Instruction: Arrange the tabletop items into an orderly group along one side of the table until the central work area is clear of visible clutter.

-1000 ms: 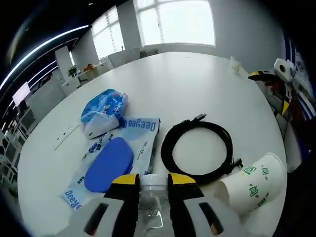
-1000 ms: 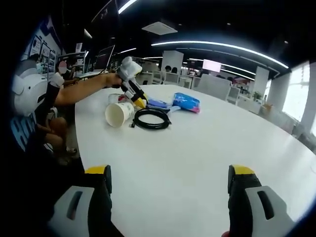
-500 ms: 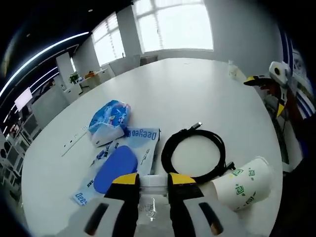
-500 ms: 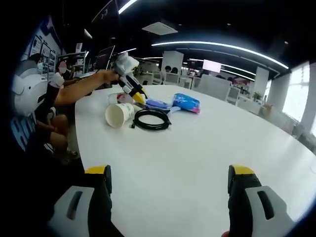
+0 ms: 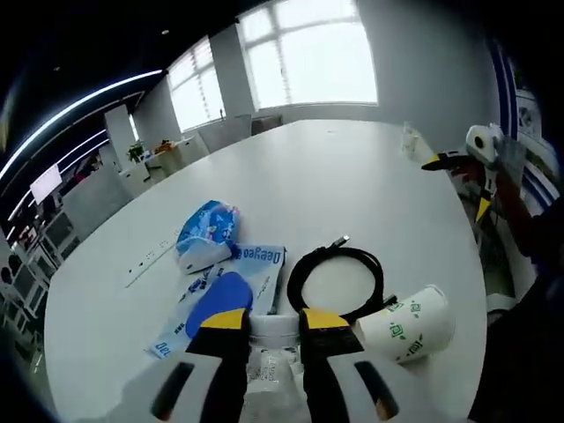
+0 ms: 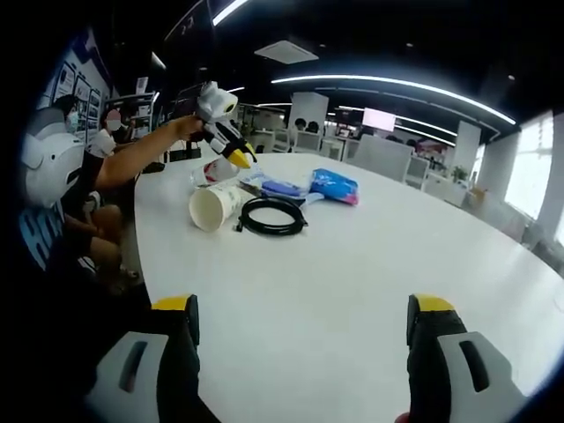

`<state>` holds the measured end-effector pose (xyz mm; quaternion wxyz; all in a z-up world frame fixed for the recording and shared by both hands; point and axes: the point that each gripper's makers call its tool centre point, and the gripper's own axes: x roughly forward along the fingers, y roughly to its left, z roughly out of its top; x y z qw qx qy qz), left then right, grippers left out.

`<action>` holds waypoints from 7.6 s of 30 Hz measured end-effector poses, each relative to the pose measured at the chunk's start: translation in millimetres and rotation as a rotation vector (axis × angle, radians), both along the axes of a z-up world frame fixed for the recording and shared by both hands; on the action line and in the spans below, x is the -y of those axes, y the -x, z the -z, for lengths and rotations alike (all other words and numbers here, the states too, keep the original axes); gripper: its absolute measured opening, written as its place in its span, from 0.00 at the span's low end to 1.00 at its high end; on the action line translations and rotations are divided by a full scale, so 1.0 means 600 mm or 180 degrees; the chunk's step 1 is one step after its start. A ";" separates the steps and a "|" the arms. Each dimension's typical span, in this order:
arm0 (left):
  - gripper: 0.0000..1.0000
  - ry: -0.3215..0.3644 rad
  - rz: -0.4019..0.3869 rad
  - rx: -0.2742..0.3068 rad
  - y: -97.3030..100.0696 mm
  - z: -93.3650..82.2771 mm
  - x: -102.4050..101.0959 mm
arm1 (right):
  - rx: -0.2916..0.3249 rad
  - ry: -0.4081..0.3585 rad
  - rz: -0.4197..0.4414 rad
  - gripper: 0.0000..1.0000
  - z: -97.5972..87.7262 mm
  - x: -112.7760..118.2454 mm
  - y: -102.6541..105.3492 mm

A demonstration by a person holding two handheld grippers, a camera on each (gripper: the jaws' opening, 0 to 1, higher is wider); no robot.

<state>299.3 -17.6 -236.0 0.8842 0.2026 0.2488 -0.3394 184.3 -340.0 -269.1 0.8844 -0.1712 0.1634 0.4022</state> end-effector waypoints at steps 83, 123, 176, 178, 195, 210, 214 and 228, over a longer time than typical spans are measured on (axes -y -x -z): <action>0.20 0.1105 -0.0485 0.1114 0.235 -0.124 -0.224 | -0.0007 0.0136 -0.0277 0.94 -0.007 -0.070 0.010; 0.16 0.1433 -0.0541 0.1754 0.249 -0.190 -0.237 | -0.0003 0.0130 -0.0316 0.94 -0.006 -0.072 0.014; 0.27 0.1693 -0.0335 0.1427 0.223 -0.162 -0.225 | -0.0054 0.0121 -0.0238 0.93 0.006 -0.060 0.017; 0.30 0.1688 -0.0362 0.1441 0.220 -0.162 -0.227 | -0.0060 0.0130 -0.0245 0.93 0.007 -0.061 0.017; 0.40 0.1479 -0.0171 0.1176 0.200 -0.099 -0.193 | -0.0077 0.0156 -0.0256 0.93 0.009 -0.063 0.016; 0.25 0.1666 -0.0280 0.1148 0.195 -0.101 -0.203 | -0.0088 0.0136 -0.0210 0.93 0.013 -0.058 0.017; 0.24 0.1647 -0.0304 0.1141 0.197 -0.101 -0.199 | -0.0083 0.0140 -0.0213 0.93 0.011 -0.058 0.017; 0.23 0.1693 -0.0289 0.1097 0.197 -0.102 -0.200 | -0.0083 0.0127 -0.0192 0.93 0.011 -0.054 0.019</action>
